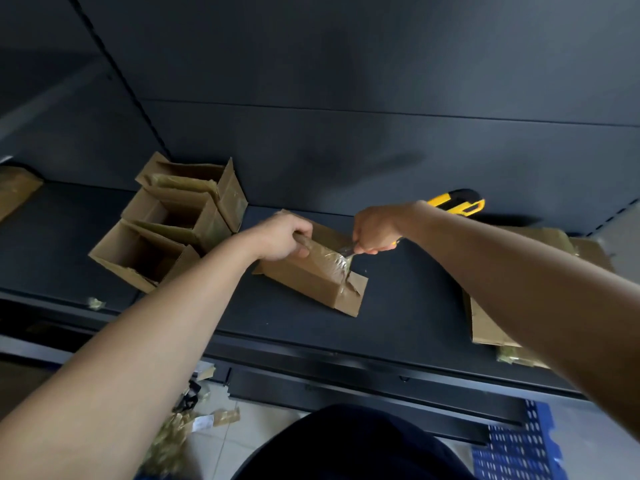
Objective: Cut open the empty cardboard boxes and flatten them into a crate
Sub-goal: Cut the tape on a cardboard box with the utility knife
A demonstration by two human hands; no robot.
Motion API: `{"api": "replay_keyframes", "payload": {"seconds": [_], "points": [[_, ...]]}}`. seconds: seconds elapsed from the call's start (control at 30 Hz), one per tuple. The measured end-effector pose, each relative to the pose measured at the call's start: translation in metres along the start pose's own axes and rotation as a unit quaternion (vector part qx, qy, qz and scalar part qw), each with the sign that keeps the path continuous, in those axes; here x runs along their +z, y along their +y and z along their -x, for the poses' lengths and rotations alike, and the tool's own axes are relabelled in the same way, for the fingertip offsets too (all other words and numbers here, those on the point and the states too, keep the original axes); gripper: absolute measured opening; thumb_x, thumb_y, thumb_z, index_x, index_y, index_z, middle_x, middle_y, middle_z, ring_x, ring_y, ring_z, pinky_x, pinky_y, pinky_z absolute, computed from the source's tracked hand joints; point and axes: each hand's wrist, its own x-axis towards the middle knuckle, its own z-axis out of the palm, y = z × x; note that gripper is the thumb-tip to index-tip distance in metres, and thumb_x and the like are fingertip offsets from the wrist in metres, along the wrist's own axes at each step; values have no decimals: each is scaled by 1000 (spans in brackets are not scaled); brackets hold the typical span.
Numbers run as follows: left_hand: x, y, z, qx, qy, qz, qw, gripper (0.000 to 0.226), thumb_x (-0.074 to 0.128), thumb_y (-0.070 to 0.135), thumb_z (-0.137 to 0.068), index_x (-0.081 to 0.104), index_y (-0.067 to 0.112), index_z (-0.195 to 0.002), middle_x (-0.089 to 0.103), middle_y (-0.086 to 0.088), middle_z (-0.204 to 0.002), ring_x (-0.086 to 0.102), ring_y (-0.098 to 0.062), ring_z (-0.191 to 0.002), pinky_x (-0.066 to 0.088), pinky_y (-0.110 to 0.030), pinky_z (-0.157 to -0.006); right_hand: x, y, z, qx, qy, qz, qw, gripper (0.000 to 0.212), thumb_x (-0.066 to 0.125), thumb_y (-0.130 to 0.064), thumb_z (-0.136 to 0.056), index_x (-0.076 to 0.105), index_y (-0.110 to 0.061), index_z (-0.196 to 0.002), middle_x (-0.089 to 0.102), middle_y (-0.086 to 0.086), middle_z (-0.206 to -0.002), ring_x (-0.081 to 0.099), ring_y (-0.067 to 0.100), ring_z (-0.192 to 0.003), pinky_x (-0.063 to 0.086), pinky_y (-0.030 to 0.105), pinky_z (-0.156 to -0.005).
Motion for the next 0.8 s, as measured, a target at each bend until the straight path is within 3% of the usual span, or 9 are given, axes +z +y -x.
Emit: {"api": "replay_keyframes", "payload": {"seconds": [0.17, 0.33, 0.47, 0.57, 0.67, 0.73, 0.8], "points": [[8, -6, -2, 6, -2, 29, 1000, 25, 68, 20, -85, 53, 24, -66, 52, 6, -78, 48, -10, -72, 32, -26, -57, 11, 10, -2, -14, -20, -33, 999, 30, 46, -23, -91, 55, -10, -65, 50, 3, -46, 52, 21, -52, 46, 28, -63], [15, -9, -4, 12, 12, 50, 999, 27, 67, 18, -85, 49, 21, -66, 53, 4, -82, 50, -16, -80, 35, -28, -63, 21, 17, -1, -3, -29, -64, 998, 31, 46, -23, -91, 54, -11, -64, 49, 3, -46, 53, 20, -50, 48, 34, -69], [11, -21, -4, -30, 54, 8, 998, 28, 65, 22, -86, 45, 21, -66, 49, 2, -82, 44, -23, -96, 39, -35, -80, 28, 34, 6, 5, -118, -151, 981, 31, 45, -17, -94, 52, -8, -65, 46, 4, -46, 48, 21, -47, 42, 30, -59], [7, -30, -2, -61, 30, -5, 998, 25, 64, 38, -84, 52, 23, -68, 51, 4, -83, 41, -22, -103, 36, -35, -83, 28, 49, 17, 32, -67, -195, 978, 31, 41, -22, -99, 52, -9, -73, 50, 4, -52, 51, 19, -48, 45, 25, -53], [7, -20, -5, -66, 4, 39, 997, 38, 46, 58, -89, 59, 25, -75, 60, 2, -89, 56, -25, -102, 39, -43, -98, 31, 48, 18, 10, -2, -290, 957, 34, 37, -28, -102, 51, -10, -76, 57, 7, -58, 56, 20, -49, 49, 27, -52], [10, -17, -8, -61, 47, 39, 996, 37, 46, 48, -94, 62, 17, -81, 65, -1, -90, 58, -27, -99, 39, -49, -100, 37, 40, 15, -1, 43, -320, 946, 35, 34, -29, -103, 50, -10, -78, 61, 12, -63, 56, 22, -49, 50, 30, -50], [11, -19, -10, -48, 86, 24, 995, 18, 60, 35, -89, 54, 20, -80, 61, -2, -82, 59, -28, -88, 48, -46, -87, 44, 35, 11, -12, 89, -317, 944, 34, 33, -30, -102, 49, -13, -78, 61, 13, -61, 53, 19, -43, 48, 27, -46]]}}
